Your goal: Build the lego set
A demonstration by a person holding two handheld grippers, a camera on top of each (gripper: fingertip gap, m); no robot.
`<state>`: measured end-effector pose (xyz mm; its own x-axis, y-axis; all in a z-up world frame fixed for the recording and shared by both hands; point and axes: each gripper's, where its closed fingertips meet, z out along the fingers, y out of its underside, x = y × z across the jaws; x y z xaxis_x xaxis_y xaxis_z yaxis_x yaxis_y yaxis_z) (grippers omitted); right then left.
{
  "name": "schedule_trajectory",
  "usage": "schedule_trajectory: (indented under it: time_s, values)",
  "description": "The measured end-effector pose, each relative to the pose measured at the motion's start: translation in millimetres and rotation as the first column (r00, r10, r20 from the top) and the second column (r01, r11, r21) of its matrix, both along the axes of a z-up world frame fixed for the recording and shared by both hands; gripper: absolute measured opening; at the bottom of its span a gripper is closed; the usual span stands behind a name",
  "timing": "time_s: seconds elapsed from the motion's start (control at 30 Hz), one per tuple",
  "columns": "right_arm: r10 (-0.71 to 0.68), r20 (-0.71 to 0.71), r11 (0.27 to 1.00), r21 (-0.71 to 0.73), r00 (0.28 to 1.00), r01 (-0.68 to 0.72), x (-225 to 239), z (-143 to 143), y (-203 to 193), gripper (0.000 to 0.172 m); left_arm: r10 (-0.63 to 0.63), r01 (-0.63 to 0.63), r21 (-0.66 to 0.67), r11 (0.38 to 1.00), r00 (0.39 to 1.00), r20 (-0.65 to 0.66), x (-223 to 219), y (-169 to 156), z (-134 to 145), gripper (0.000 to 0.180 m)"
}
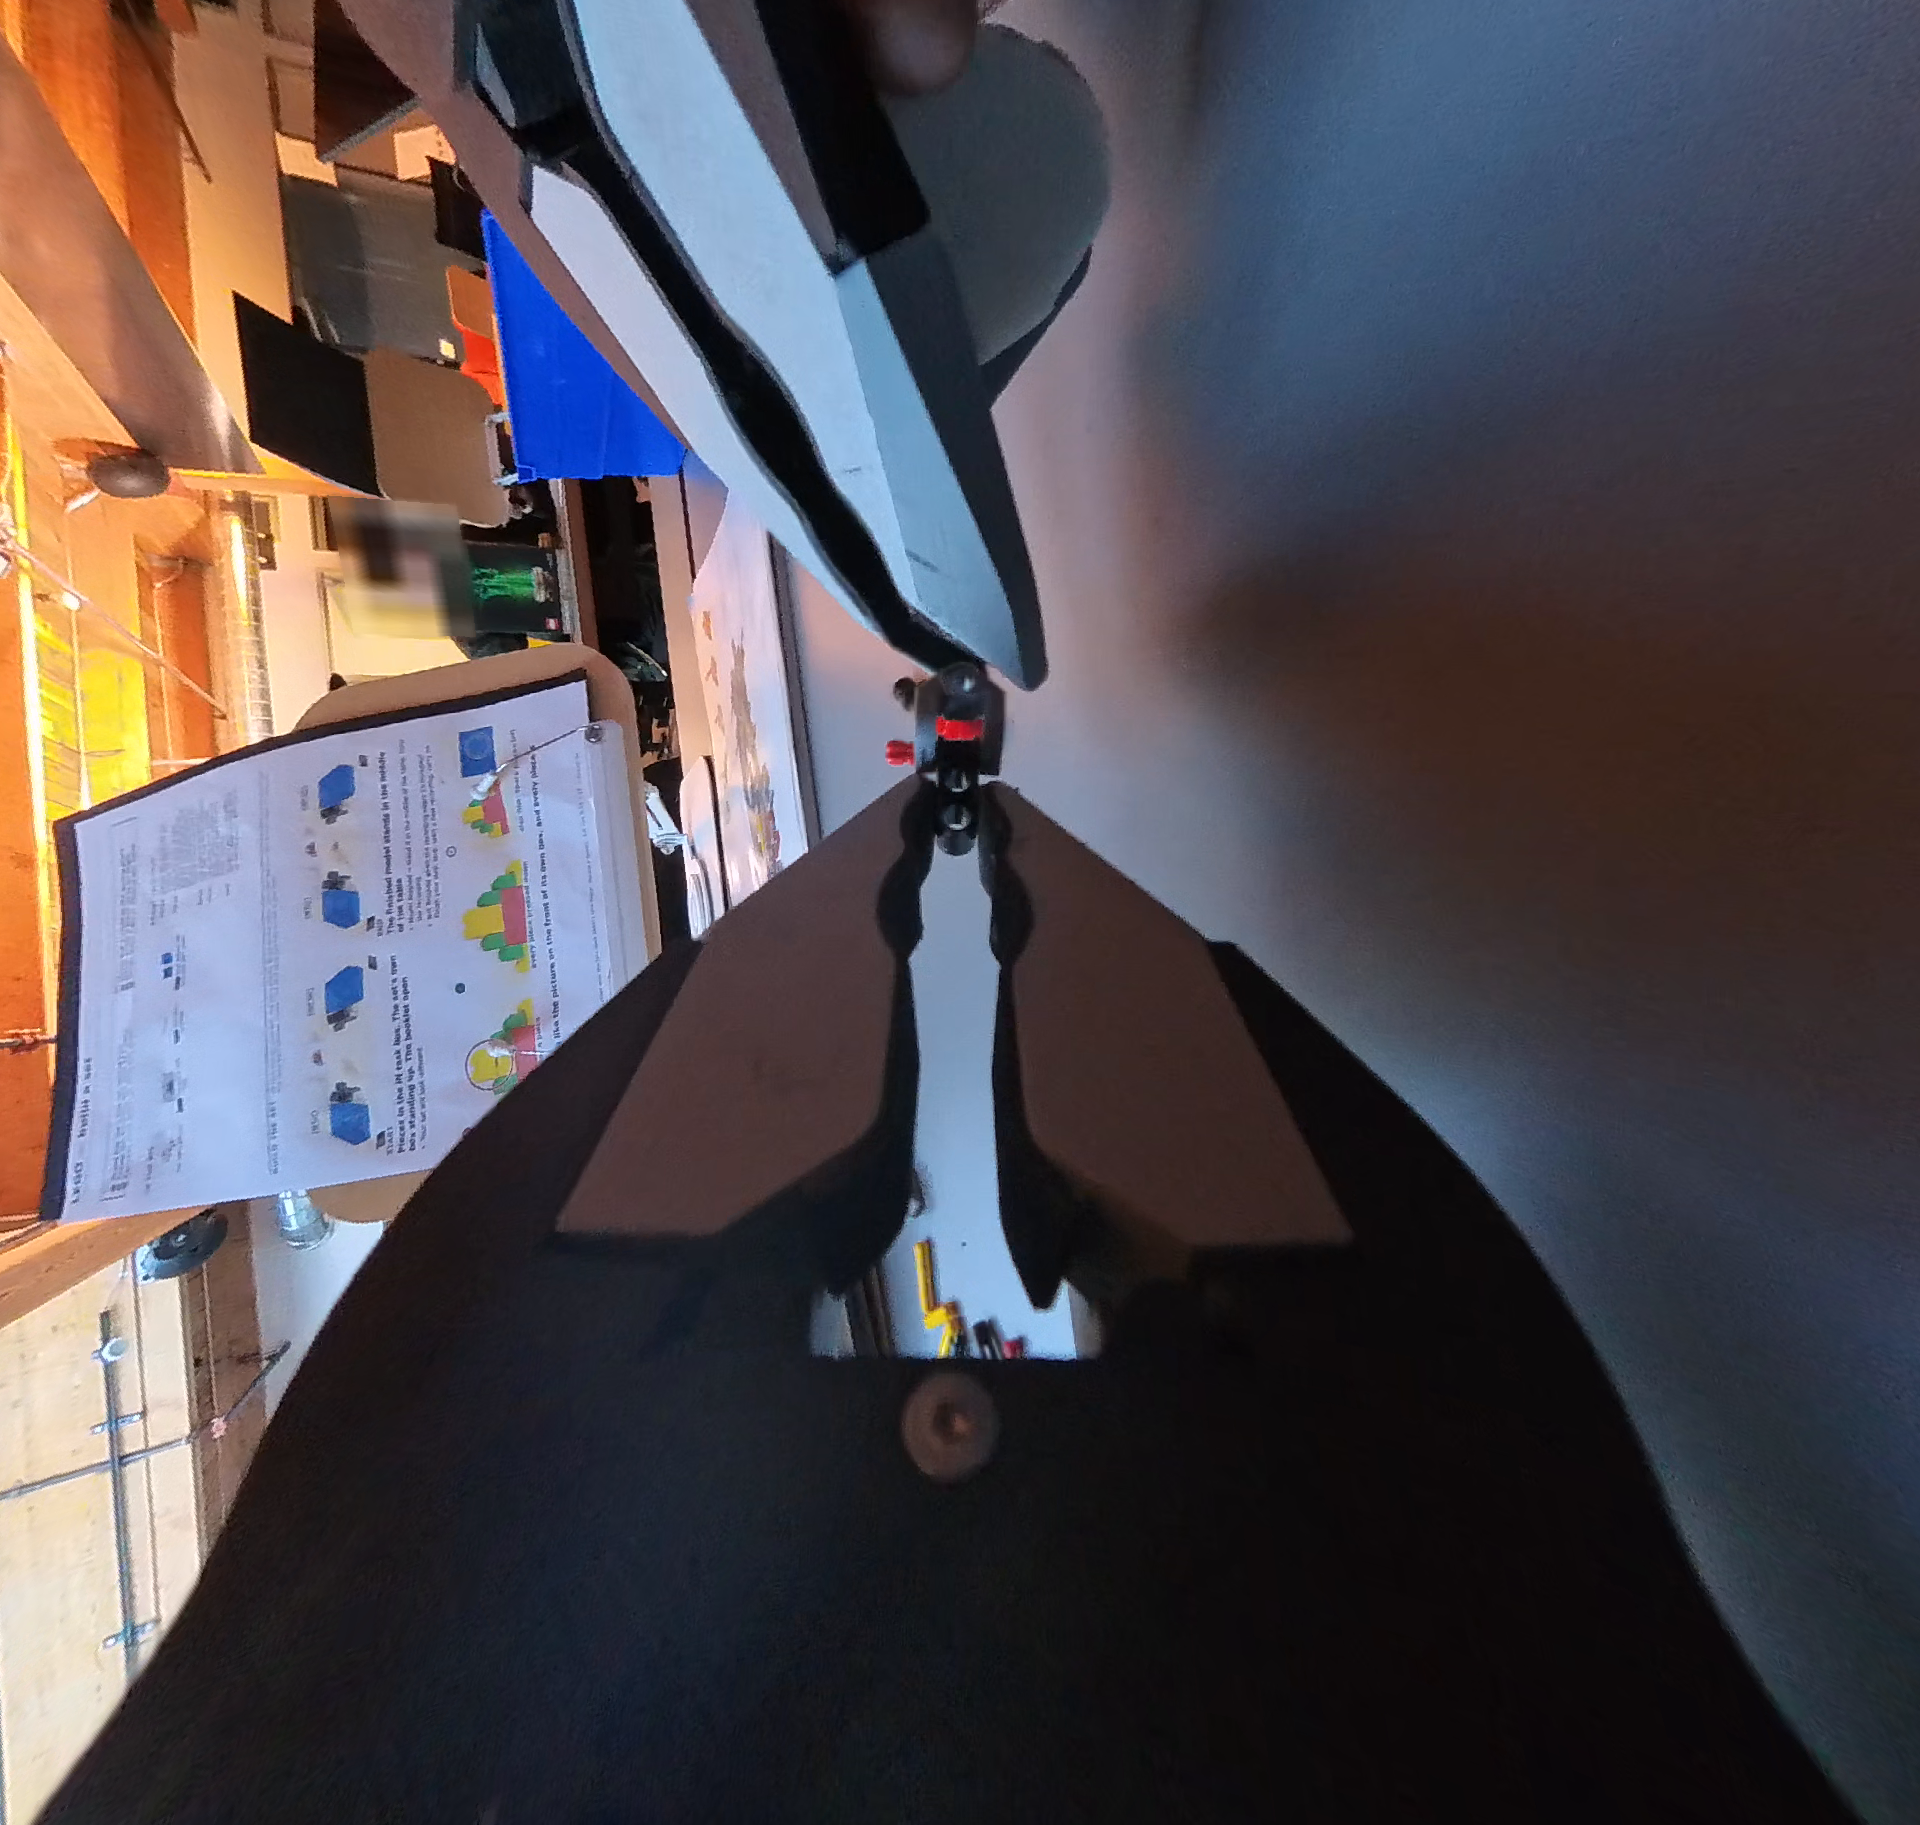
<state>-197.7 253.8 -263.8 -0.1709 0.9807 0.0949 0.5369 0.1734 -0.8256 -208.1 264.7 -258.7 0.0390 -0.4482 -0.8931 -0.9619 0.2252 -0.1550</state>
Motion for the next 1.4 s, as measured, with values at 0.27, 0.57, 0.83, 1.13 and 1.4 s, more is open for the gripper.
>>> schedule_trajectory:
  time_s: [0.27, 0.57, 0.83, 1.13, 1.4]
  values:
    - [0.003, -0.033, 0.997, -0.079, 0.999, -0.006, -2.5, 7.4, 0.2, 0.010, -0.003, 0.003, 0.040, 0.999, 1.000, 0.010, -2.2, -1.0, 5.6, 0.005]
    - [0.024, 0.010, 0.999, 0.024, 1.000, -0.024, -22.9, -1.5, 3.6, 0.007, 0.028, -0.028, -0.012, 1.000, 1.000, -0.002, -16.7, -0.8, -9.3, 0.005]
    - [0.017, 0.034, 0.983, 0.180, 0.999, -0.023, -21.6, -9.1, 9.3, 0.006, 0.073, -0.067, -0.103, 0.992, 0.995, 0.064, -15.1, 2.0, -17.6, 0.007]
    - [0.061, 0.042, 0.946, 0.316, 0.997, -0.072, -17.4, -13.8, 10.7, 0.006, 0.287, -0.003, -0.542, 0.840, 0.850, 0.441, -18.9, -1.4, -21.5, 0.022]
    - [0.096, 0.027, 0.919, 0.382, 0.995, -0.099, -18.2, -14.2, 10.5, 0.006, 0.390, 0.060, -0.677, 0.734, 0.779, 0.492, -15.9, -8.4, -25.6, 0.009]
